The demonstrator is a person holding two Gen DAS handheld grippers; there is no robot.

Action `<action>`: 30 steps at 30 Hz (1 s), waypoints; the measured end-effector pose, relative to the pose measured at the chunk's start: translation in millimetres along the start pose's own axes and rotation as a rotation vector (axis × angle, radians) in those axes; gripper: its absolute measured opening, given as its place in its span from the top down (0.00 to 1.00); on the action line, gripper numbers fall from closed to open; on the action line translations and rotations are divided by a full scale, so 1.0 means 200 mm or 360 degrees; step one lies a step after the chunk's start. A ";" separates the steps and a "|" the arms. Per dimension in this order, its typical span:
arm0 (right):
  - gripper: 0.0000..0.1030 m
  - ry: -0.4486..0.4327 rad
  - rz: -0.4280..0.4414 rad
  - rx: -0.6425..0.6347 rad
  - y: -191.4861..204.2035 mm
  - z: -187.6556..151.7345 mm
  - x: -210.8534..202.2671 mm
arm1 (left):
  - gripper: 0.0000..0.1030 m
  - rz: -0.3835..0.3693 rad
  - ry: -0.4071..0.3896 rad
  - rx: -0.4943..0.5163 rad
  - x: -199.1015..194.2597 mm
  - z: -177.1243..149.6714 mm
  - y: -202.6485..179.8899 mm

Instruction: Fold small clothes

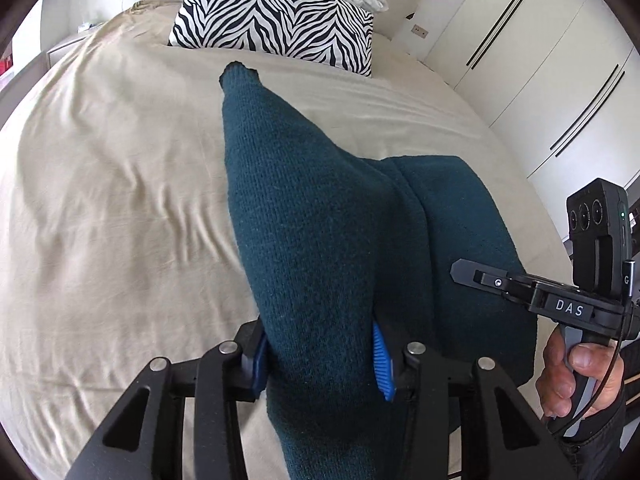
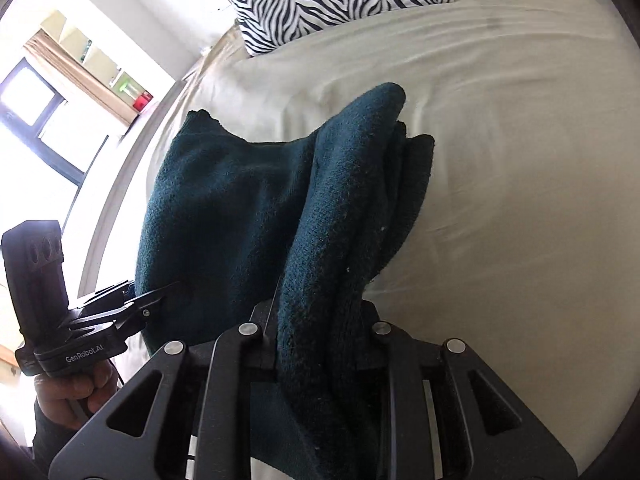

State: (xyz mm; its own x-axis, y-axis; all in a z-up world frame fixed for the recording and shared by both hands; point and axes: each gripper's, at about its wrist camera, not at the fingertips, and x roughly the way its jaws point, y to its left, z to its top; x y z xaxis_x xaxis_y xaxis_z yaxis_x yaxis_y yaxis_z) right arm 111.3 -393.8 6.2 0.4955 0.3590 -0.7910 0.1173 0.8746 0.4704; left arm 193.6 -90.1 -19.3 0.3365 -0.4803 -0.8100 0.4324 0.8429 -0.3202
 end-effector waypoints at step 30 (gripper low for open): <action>0.61 -0.0155 0.0114 0.0129 0.49 -0.71 0.15 | 0.11 0.0407 -0.0415 -0.0064 -0.64 -0.86 0.44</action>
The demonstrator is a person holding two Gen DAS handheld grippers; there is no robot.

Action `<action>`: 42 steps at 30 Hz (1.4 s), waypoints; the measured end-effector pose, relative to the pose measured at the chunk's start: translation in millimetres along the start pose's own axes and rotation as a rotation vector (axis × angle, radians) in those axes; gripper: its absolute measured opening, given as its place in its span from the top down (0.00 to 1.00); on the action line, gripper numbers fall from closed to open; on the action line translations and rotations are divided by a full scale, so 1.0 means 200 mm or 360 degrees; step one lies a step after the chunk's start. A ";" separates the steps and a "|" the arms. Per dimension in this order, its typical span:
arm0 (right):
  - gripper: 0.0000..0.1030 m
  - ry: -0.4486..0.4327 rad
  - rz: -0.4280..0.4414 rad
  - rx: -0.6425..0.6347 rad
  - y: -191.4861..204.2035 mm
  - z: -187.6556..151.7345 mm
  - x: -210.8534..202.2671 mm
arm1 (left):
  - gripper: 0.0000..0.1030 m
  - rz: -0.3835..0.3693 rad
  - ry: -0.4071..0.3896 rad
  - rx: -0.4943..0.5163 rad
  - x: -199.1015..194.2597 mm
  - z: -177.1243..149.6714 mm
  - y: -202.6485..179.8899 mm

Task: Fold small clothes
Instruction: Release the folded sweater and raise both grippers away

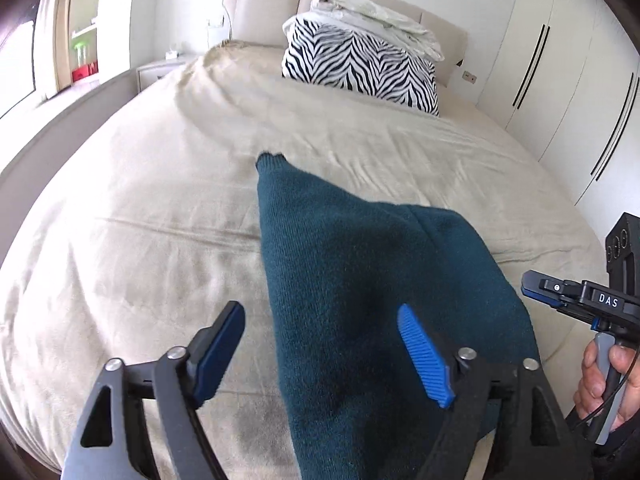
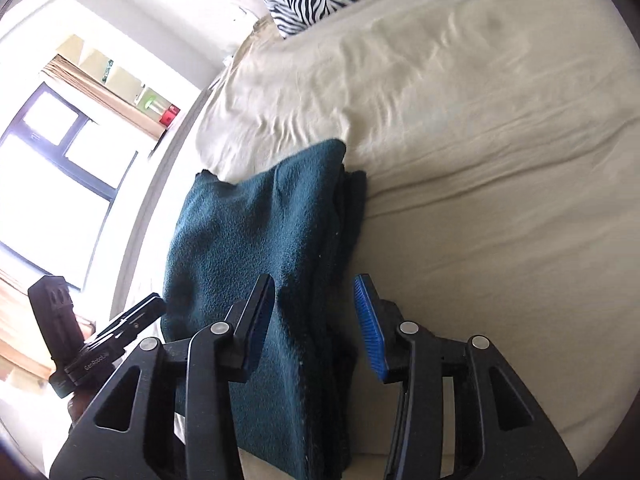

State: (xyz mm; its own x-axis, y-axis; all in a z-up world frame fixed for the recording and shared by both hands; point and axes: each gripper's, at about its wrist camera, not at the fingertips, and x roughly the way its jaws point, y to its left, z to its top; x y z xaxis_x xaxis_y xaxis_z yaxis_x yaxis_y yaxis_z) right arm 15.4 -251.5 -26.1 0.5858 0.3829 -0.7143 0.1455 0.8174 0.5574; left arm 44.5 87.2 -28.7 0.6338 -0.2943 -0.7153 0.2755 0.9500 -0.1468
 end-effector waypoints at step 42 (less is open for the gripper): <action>0.00 -0.0716 -0.0632 -0.0630 0.68 -0.52 -0.94 | 0.00 0.0421 -0.0190 0.0076 -0.44 -0.10 -0.30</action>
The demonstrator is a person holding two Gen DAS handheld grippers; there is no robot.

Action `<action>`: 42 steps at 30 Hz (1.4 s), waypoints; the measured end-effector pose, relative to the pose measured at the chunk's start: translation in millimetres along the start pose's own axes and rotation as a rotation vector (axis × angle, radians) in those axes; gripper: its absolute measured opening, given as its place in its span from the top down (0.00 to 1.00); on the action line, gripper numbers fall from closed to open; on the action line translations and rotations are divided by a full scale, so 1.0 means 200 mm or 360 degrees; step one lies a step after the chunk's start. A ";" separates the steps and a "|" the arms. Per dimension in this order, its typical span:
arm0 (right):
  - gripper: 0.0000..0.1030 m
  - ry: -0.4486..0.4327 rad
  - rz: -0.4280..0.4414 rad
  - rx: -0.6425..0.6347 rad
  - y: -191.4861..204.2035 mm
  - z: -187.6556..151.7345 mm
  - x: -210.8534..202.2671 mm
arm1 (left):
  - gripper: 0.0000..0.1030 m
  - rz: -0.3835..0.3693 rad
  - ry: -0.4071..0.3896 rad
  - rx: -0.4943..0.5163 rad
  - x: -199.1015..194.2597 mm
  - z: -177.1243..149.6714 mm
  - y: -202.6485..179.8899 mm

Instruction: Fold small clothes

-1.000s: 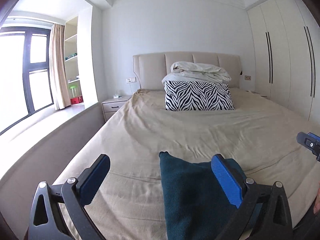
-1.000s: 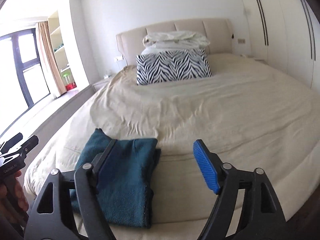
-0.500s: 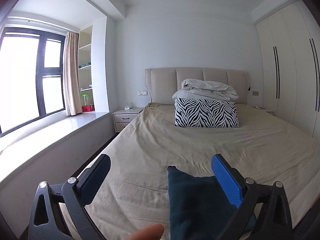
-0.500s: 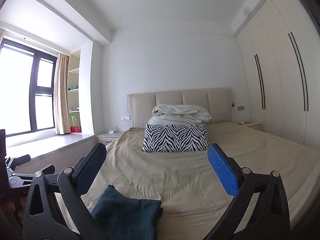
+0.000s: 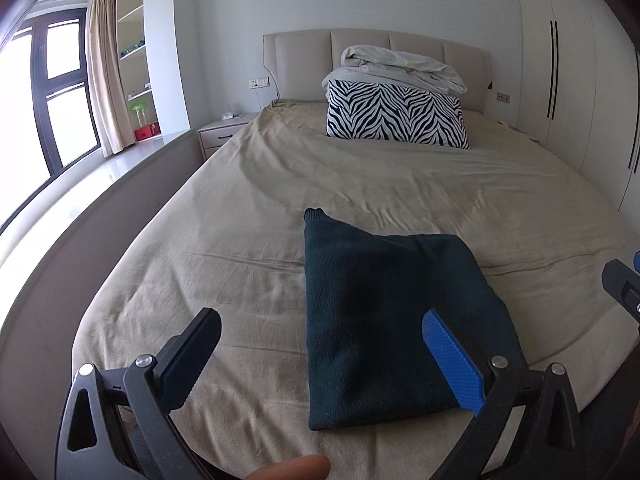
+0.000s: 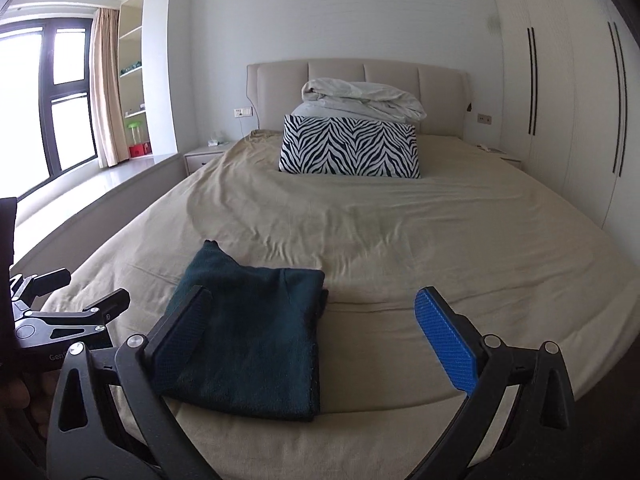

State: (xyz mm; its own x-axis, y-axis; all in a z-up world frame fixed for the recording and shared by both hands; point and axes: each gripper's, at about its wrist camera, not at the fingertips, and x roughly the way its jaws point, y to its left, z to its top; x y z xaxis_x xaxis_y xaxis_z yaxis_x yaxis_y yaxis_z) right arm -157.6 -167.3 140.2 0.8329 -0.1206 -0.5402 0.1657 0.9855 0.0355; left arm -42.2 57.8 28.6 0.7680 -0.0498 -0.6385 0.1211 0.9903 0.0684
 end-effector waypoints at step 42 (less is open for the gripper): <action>0.00 0.0528 -0.0051 0.0051 -0.01 -0.24 0.43 | 0.00 -0.0014 0.0217 -0.0037 0.19 -0.10 0.06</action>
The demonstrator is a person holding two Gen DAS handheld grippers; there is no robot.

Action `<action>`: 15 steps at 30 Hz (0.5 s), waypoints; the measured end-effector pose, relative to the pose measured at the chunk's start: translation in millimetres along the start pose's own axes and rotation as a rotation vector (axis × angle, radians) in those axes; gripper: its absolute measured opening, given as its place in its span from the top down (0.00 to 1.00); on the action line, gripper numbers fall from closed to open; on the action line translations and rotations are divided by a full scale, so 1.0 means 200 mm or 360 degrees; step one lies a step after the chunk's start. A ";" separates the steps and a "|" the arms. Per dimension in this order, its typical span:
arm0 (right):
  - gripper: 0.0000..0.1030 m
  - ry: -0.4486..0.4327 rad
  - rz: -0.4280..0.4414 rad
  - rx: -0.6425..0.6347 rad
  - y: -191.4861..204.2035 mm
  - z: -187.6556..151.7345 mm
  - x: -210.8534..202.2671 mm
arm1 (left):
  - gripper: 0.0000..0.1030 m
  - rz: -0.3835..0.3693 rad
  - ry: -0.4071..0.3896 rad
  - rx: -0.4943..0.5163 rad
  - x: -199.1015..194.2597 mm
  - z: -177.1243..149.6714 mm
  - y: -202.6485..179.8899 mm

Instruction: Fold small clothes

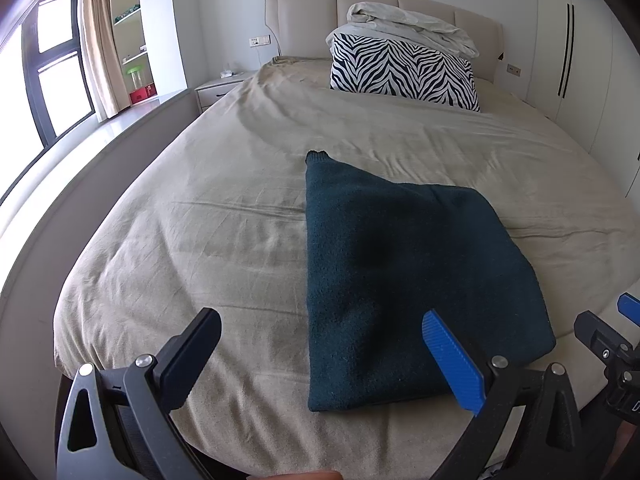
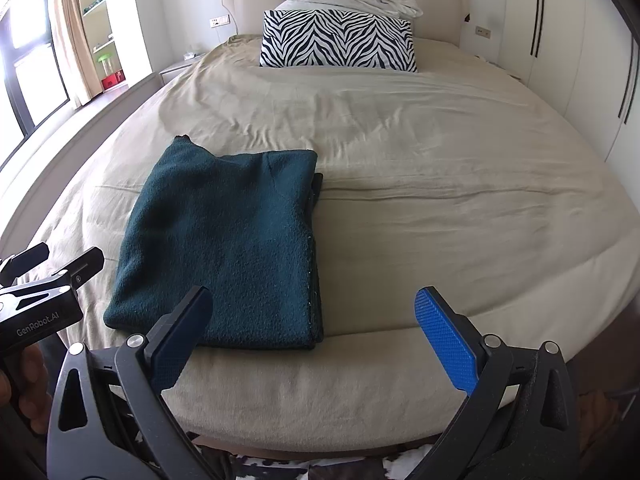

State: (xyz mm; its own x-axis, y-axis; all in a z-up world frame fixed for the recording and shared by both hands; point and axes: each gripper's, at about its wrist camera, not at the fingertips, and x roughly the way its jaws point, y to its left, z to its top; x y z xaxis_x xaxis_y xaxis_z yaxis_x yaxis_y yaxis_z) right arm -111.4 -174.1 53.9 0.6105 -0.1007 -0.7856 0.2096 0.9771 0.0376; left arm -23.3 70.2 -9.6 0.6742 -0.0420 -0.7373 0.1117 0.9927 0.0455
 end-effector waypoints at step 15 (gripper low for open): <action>0.00 0.0005 -0.0001 0.0008 0.01 -0.02 0.00 | 0.00 -0.0018 0.0018 -0.0001 0.03 -0.01 -0.01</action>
State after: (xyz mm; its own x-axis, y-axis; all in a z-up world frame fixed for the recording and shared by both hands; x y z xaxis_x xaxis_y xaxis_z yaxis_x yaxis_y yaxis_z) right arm -113.0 -172.4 51.4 0.6080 -0.1007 -0.7875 0.2140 0.9760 0.0403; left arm -22.1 68.0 -15.2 0.6646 -0.0518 -0.7454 0.1189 0.9922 0.0371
